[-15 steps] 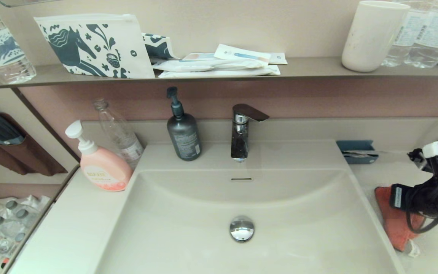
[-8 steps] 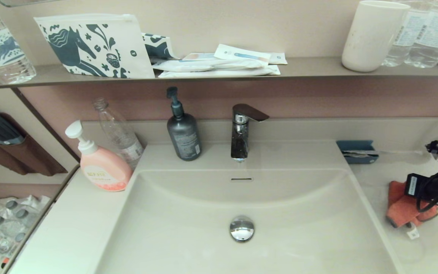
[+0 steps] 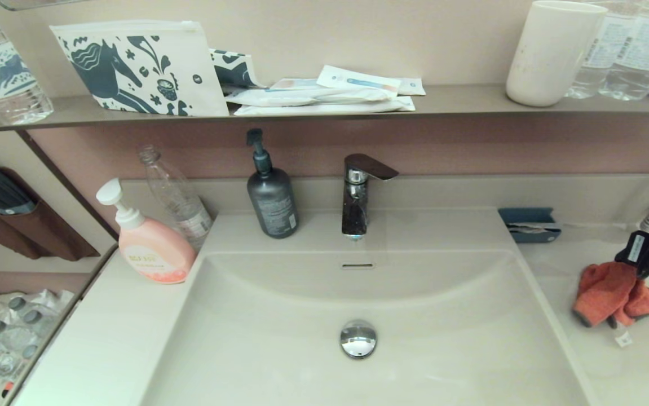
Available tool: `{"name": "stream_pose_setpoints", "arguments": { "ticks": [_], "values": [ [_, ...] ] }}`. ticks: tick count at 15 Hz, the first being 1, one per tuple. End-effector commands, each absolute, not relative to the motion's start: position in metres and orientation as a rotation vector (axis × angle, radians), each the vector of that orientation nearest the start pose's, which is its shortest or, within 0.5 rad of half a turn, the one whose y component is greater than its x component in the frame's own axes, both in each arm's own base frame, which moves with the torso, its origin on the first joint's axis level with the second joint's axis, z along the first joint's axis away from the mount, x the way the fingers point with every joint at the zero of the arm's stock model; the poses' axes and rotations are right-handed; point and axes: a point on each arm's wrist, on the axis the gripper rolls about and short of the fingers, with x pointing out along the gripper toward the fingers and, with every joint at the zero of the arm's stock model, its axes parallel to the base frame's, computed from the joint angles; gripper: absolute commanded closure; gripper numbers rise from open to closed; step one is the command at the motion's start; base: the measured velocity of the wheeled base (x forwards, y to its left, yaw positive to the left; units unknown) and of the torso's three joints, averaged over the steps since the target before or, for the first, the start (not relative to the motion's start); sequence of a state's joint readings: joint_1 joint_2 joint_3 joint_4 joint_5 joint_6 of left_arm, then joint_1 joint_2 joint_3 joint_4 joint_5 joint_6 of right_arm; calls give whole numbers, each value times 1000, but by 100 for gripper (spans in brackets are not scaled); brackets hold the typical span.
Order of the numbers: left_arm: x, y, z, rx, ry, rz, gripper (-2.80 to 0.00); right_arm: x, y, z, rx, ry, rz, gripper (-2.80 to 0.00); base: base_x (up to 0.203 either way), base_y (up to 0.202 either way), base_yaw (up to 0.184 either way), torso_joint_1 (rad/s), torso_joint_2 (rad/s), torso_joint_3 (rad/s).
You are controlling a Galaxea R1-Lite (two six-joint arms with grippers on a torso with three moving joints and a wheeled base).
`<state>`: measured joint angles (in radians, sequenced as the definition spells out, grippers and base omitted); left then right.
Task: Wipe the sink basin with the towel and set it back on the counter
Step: Wipe the sink
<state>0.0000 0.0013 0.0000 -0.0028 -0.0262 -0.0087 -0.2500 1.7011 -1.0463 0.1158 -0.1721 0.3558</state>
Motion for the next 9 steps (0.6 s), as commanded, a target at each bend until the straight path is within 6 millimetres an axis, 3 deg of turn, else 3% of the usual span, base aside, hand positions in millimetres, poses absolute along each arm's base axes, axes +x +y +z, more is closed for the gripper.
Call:
{"name": "stream_pose_setpoints", "arguments": {
  "ticks": [1, 5, 6, 9],
  "values": [
    [-23, -1, 76, -9, -1, -28, 0, 275, -74, 206, 383, 717, -546, -280, 0, 0, 0, 0, 0, 0],
    [-23, -1, 76, -9, -1, -26, 0, 251, -67, 231, 399, 745, -544, -280, 0, 0, 0, 0, 0, 0],
    [-23, -1, 76, -9, -1, -26, 0, 246, -65, 229, 403, 775, -537, 0, 0, 0, 0, 0, 0, 0],
    [-23, -1, 76, -9, -1, -26, 0, 231, -60, 224, 401, 809, -528, 0, 0, 0, 0, 0, 0, 0]
  ]
}}
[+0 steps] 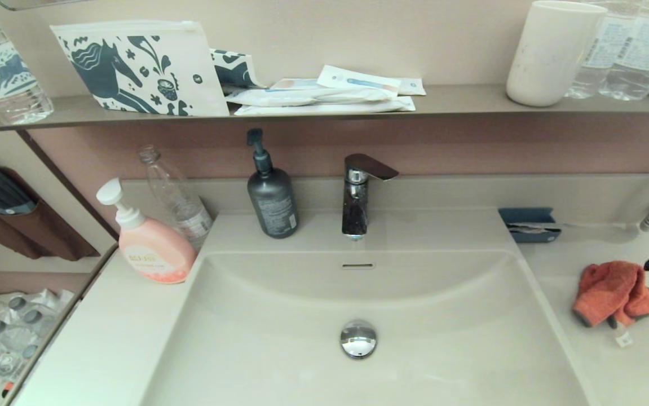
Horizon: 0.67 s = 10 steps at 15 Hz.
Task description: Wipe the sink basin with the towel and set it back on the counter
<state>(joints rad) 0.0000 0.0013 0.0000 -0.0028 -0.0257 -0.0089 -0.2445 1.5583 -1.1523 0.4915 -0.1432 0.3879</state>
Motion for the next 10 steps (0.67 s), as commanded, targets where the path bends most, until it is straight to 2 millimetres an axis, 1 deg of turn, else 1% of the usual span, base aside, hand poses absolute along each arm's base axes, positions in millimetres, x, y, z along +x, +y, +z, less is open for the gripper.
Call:
{"name": "stream_pose_setpoints", "arguments": {
  "ticks": [1, 3, 6, 8, 10],
  "values": [
    [-23, -1, 76, -9, -1, -26, 0, 226, -57, 222, 390, 822, -516, 0, 0, 0, 0, 0, 0, 0],
    [-23, -1, 76, -9, -1, -26, 0, 212, -43, 215, 339, 865, -442, 0, 0, 0, 0, 0, 0, 0],
    [-23, -1, 76, -9, -1, -26, 0, 194, -6, 210, 265, 892, -283, 0, 0, 0, 0, 0, 0, 0],
    [-23, -1, 76, -9, -1, -26, 0, 182, 17, 207, 230, 895, -232, 0, 0, 0, 0, 0, 0, 0],
    [-23, -1, 76, -9, -1, -26, 0, 165, 39, 201, 180, 899, -162, 0, 0, 0, 0, 0, 0, 0]
  ]
}}
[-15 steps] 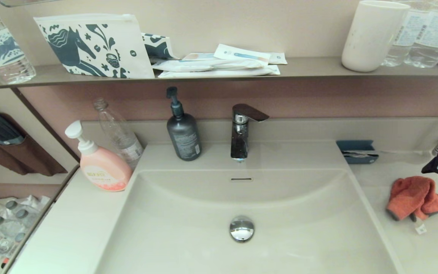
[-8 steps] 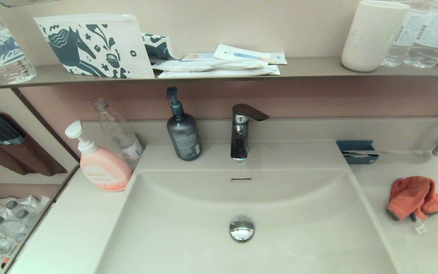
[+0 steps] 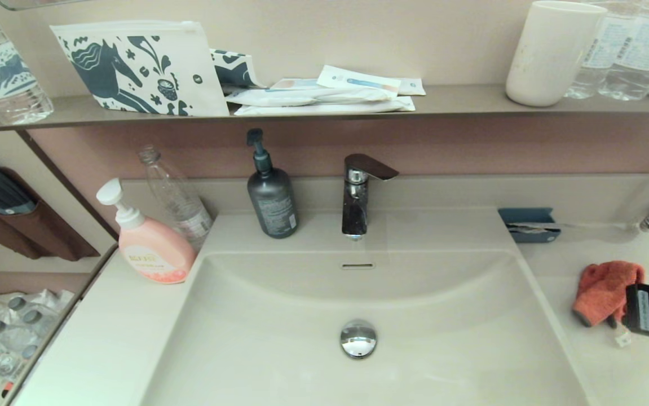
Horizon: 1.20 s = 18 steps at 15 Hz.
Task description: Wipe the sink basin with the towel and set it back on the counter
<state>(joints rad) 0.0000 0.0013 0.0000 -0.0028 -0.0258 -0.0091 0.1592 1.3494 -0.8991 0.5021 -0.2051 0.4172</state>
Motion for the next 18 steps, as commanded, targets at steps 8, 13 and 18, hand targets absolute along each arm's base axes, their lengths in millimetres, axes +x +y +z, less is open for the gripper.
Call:
{"name": "stream_pose_setpoints", "arguments": {
  "ticks": [8, 13, 18],
  "values": [
    [-23, -1, 76, -9, -1, -26, 0, 83, 33, 211, 260, 697, -210, 0, 0, 0, 0, 0, 0, 0],
    [-23, -1, 76, -9, -1, -26, 0, 15, -9, 223, 473, 364, -477, 0, 0, 0, 0, 0, 0, 0],
    [-23, -1, 76, -9, -1, -26, 0, -57, -13, 208, 500, 94, -544, 0, 0, 0, 0, 0, 0, 0]
  ]
}}
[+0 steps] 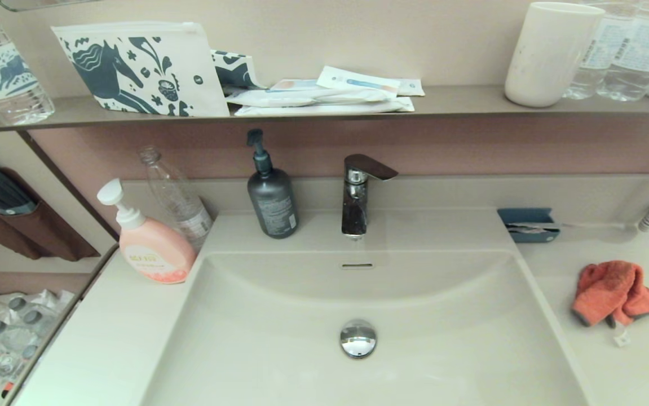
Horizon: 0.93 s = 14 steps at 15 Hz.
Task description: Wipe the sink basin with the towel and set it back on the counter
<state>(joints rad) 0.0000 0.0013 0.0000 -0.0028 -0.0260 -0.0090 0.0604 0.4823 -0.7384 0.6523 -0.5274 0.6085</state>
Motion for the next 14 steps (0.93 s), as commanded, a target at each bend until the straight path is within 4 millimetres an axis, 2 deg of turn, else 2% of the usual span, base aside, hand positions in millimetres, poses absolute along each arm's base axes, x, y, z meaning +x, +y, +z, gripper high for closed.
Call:
{"name": "stream_pose_setpoints", "arguments": {
  "ticks": [1, 3, 6, 7, 9, 14],
  "values": [
    [-23, -1, 76, -9, -1, -26, 0, -66, -13, 200, 480, 71, -525, 0, 0, 0, 0, 0, 0, 0],
    [-23, -1, 76, -9, -1, -26, 0, -74, -10, 182, 447, 49, -435, 0, 0, 0, 0, 0, 0, 0],
    [-23, -1, 76, -9, -1, -26, 0, -70, -7, 148, 345, -27, -303, 0, 0, 0, 0, 0, 0, 0],
    [-23, -1, 76, -9, -1, -26, 0, -63, -7, 136, 287, -28, -287, 0, 0, 0, 0, 0, 0, 0],
    [-23, -1, 76, -9, -1, -26, 0, -50, -6, 126, 247, -86, -259, 0, 0, 0, 0, 0, 0, 0],
    [-23, -1, 76, -9, -1, -26, 0, -26, -3, 91, 102, -103, -114, 0, 0, 0, 0, 0, 0, 0]
  ]
}}
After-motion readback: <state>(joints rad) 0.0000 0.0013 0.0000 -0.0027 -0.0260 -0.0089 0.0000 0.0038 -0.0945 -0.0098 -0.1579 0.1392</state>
